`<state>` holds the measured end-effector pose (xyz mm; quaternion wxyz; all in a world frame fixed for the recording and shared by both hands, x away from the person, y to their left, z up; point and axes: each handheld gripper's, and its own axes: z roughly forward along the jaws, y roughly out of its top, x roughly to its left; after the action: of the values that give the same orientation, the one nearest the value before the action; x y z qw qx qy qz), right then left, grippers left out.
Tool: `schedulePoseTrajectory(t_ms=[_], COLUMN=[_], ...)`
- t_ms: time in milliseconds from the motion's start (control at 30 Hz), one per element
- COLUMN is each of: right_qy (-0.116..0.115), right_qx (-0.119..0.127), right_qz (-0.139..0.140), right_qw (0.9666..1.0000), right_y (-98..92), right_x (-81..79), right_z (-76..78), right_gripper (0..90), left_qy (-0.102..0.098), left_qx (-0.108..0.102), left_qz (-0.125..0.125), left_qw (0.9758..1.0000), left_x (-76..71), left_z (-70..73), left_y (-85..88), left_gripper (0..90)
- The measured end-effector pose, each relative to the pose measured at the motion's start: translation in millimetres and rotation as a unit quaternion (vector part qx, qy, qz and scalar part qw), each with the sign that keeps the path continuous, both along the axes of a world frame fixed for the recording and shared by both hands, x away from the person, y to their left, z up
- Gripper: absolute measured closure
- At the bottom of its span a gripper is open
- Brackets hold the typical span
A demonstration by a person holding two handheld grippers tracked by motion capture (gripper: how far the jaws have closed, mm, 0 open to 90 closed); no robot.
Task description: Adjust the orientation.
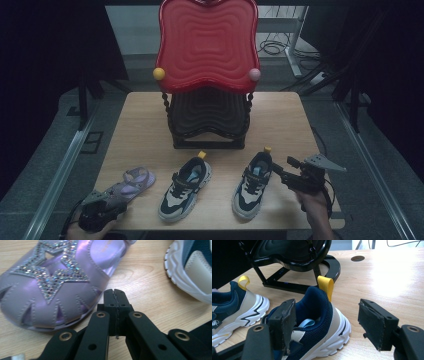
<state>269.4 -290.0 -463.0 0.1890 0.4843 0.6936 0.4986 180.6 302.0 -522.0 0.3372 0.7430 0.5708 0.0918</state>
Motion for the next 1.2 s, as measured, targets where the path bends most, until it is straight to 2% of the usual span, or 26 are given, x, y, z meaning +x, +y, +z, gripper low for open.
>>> schedulePoseTrajectory(t_ms=[67,267,400,533,1200], right_qy=[0.0,0.001,0.0,-0.001,-0.002], right_qx=[-0.002,-0.005,-0.006,-0.016,-0.024], right_qz=[0.001,-0.002,-0.006,-0.004,-0.008], right_qw=[1.0,1.0,1.0,0.9999,0.9997], right_y=[0.3,0.2,0.1,1.0,1.0], right_x=[0.2,0.1,-0.2,-0.6,-1.1], right_z=[-0.5,-1.1,-0.8,-0.4,-0.5], right_gripper=[31.3,31.2,31.3,31.1,31.0], left_qy=[0.001,0.001,0.001,0.0,0.006], left_qx=[0.004,-0.001,0.007,0.009,0.007], left_qz=[0.004,0.007,0.012,0.018,0.019], left_qw=[1.0,1.0,0.9999,0.9998,0.9998], left_x=[0.5,1.0,0.7,1.2,4.2], left_z=[-0.4,-1.5,-1.0,-0.5,0.1], left_y=[1.4,4.2,6.4,9.2,15.1], left_gripper=[90.0,90.0,90.0,90.0,90.0])
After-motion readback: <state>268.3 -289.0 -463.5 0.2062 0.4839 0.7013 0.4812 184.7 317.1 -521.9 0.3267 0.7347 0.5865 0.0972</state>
